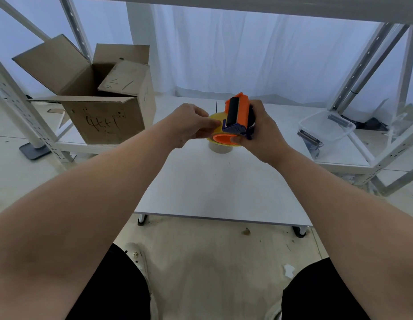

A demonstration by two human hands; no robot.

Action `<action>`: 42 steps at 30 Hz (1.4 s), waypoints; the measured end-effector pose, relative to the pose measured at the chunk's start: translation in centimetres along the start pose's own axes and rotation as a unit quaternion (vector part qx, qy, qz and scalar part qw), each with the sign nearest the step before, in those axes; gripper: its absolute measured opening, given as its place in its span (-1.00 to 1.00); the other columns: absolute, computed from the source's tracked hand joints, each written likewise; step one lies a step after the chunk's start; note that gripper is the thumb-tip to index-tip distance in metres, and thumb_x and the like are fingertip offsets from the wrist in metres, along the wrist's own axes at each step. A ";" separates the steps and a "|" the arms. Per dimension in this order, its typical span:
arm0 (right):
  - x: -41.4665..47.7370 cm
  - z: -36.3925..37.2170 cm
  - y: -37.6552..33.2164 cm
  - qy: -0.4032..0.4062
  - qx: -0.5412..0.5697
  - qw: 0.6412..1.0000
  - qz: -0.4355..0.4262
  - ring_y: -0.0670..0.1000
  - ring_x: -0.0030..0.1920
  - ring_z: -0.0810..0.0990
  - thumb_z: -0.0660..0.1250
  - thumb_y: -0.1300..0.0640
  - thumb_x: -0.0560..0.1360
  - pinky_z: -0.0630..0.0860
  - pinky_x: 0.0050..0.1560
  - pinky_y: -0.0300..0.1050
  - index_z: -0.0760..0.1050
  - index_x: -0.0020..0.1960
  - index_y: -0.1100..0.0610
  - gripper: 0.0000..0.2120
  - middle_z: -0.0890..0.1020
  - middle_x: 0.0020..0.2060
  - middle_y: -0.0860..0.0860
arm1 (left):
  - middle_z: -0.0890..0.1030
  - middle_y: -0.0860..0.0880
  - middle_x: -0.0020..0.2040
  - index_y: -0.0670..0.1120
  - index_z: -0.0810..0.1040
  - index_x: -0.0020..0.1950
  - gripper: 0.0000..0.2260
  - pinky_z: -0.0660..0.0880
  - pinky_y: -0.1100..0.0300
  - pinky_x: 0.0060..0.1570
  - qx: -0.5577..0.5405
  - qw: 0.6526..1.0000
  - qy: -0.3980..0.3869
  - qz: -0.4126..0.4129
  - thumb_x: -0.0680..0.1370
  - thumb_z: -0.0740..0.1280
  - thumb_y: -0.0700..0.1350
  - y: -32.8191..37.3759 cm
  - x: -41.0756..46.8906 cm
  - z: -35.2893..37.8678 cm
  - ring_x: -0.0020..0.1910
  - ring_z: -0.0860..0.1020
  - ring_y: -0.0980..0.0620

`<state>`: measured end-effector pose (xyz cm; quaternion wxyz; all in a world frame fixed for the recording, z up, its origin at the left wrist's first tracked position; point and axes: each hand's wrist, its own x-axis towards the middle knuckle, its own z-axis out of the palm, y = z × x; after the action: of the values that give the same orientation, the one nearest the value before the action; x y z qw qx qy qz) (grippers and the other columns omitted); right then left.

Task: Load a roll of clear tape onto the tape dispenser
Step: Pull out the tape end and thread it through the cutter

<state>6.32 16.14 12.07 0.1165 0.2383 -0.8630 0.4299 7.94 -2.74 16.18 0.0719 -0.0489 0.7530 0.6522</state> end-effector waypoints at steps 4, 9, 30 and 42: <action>-0.1 -0.2 0.2 -0.020 0.000 1.000 -0.004 -0.16 -0.03 0.52 0.52 0.17 0.34 0.44 -0.08 -0.37 0.31 0.27 0.10 -0.41 0.48 -0.02 -0.24 | 0.59 -0.08 -0.26 -0.25 0.57 0.00 -0.79 0.52 0.30 -0.31 0.043 0.996 -0.002 -0.078 0.42 0.48 -0.22 0.3 0.0 -0.2 -0.34 0.53 0.09; -0.2 0.2 0.3 -0.042 -0.030 0.999 -0.015 0.05 0.08 0.53 0.52 0.16 0.34 0.54 0.04 -0.07 0.30 0.31 0.11 -0.38 0.53 0.15 0.02 | 0.54 -0.05 -0.33 -0.23 0.58 -0.06 -0.83 0.42 0.29 -0.36 0.102 0.988 0.016 -0.112 0.41 0.48 -0.22 0.2 0.2 -0.1 -0.37 0.41 0.08; -0.4 -0.8 1.2 -0.107 0.009 0.994 0.038 0.01 0.03 0.53 0.50 0.21 0.38 0.49 -0.12 -0.27 0.20 0.36 0.09 -0.32 0.48 0.08 -0.08 | 0.55 0.03 -0.34 -0.06 0.46 -0.27 -0.81 0.36 0.35 -0.32 0.273 0.951 -0.003 0.144 0.54 0.33 -0.15 1.1 -1.1 1.2 -0.37 0.46 0.16; -0.4 -1.1 1.5 -0.134 0.065 0.987 0.061 0.08 0.23 0.47 0.49 0.23 0.39 0.52 0.17 0.02 0.14 0.44 0.05 -0.24 0.46 0.23 -0.01 | 0.58 0.01 -0.33 -0.14 0.52 -0.16 -0.89 0.43 0.27 -0.26 0.290 0.945 -0.002 0.154 0.53 0.34 -0.13 1.9 -1.3 1.5 -0.34 0.49 0.12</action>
<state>5.87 17.91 11.60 -0.0427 0.2477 -0.8540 0.4555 8.96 -1.05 18.01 -0.0166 0.0915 0.9078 0.4089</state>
